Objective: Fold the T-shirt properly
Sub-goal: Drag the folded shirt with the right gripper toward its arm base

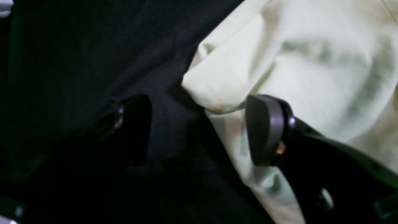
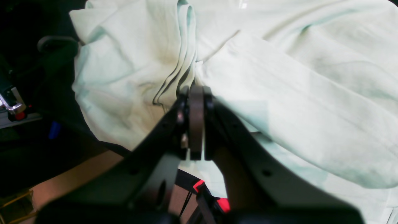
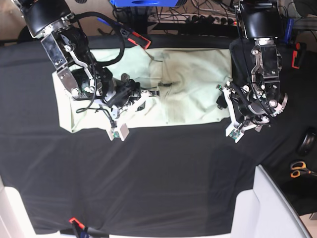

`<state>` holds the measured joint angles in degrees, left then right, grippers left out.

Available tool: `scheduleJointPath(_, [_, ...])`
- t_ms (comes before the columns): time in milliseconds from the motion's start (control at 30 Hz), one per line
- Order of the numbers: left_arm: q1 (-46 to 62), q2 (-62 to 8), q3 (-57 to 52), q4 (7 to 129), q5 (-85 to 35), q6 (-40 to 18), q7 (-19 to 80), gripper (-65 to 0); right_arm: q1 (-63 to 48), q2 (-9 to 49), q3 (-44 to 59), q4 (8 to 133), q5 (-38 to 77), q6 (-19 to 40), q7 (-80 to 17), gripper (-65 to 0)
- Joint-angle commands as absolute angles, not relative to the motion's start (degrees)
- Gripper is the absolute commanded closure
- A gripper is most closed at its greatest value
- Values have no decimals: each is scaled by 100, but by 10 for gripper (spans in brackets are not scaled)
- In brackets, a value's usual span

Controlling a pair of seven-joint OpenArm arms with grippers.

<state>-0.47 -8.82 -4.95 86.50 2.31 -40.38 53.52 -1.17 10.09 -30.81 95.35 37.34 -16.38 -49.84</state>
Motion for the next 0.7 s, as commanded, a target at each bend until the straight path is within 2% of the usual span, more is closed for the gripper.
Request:
scheduleJointPath(0, [-127, -919, -505, 8804, 171, -4000, 5288, -415, -57, 1007, -3064, 9622, 3785, -1604, -4910, 0])
scheduleJointPath(67, [-127, -936, -541, 9007, 163, -4000, 5288, -378, -57, 1024, -3037, 9622, 3785, -1604, -4892, 0])
scheduleJointPath(133, [-101, -1051, -549, 9244, 215, -4000, 5288, -297, -75, 1165, -2967, 9675, 3785, -1604, -4875, 0])
scheduleJointPath(200, [-66, -1288, -673, 9341, 224, -4000, 5288, -180, -171, 1182, -2651, 9754, 3785, -1604, -4866, 0])
scheduleJointPath(267, [-57, -1508, -963, 9323, 233, -4000, 5288, -32, -303, 1182, -2264, 9877, 3785, -1604, -4866, 0])
scheduleJointPath(300, [-48, -1613, -1165, 9305, 233, -4000, 5288, 0, -347, 1182, -2097, 9930, 3785, -1596, -4804, 0])
scheduleJointPath(467, [-48, -1930, -2607, 8936, 242, -4000, 5279, 0, -655, 1174, -1191, 9965, 3793, -1464, -4215, -3])
scheduleJointPath(667, [215, -2211, -3802, 8831, 233, -4000, 5270, 0, -998, 831, 268, 9727, 3793, -382, -3908, -13])
